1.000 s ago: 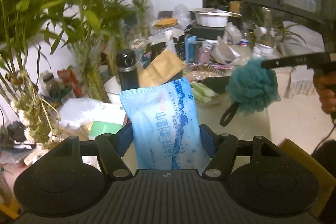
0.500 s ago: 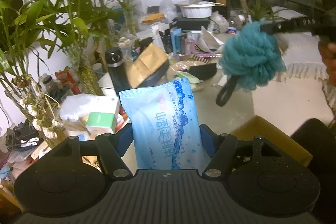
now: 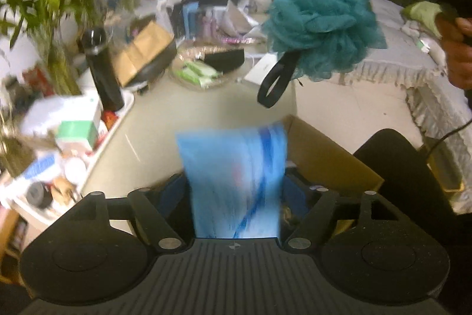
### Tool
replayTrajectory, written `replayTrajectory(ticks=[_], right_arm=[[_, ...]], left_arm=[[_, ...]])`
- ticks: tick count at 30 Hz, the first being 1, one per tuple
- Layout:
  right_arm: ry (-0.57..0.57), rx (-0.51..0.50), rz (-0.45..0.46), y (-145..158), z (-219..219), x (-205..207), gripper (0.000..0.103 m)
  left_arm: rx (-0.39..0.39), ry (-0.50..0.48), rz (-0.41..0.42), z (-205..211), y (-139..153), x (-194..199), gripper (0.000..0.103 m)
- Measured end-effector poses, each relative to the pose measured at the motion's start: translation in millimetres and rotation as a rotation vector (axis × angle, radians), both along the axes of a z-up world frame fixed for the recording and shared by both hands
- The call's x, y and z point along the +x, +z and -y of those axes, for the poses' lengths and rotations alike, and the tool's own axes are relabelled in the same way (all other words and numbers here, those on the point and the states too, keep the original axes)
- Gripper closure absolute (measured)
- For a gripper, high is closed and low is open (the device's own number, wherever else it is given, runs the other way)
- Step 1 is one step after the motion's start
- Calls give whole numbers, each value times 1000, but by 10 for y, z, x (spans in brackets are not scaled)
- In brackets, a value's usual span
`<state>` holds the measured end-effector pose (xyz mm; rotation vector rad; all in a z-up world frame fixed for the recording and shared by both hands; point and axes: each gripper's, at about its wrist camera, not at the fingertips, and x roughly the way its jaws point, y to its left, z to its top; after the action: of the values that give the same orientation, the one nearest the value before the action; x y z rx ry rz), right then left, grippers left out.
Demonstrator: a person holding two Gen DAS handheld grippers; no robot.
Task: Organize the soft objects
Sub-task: 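Open both tools over the cardboard box to drop the packet and loofah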
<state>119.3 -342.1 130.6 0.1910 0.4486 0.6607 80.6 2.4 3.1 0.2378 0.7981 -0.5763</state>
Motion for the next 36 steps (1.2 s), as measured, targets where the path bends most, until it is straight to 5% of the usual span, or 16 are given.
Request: replayTrajectory(ticks=[11,21,24,26,29,32,36], right_arm=[[19,-13,-35,-100,-10,-126,99],[156,-11,-13,19,-266,-241,98],[184,-61,-116,-197,-364,-190,81],[174,-115,-183,-381,-406,-196,39],[159,-162,-220,-550,-426,-283,14],[113,-201,-214,-581,-450,-399,1],[54,-247,-173,-570,-496,-590,0]], left_arm=[[-64,128,39,-231,82,-261,24],[-83,237,69,-504,128,-492,24],[-79,269,72,-560,132,-541,24],[-72,282,78,-596,127,-569,24],[-58,299,88,-630,122,-628,24],[-36,322,82,-640,107,-649,24],[-42,348,75,-630,90,-682,13]])
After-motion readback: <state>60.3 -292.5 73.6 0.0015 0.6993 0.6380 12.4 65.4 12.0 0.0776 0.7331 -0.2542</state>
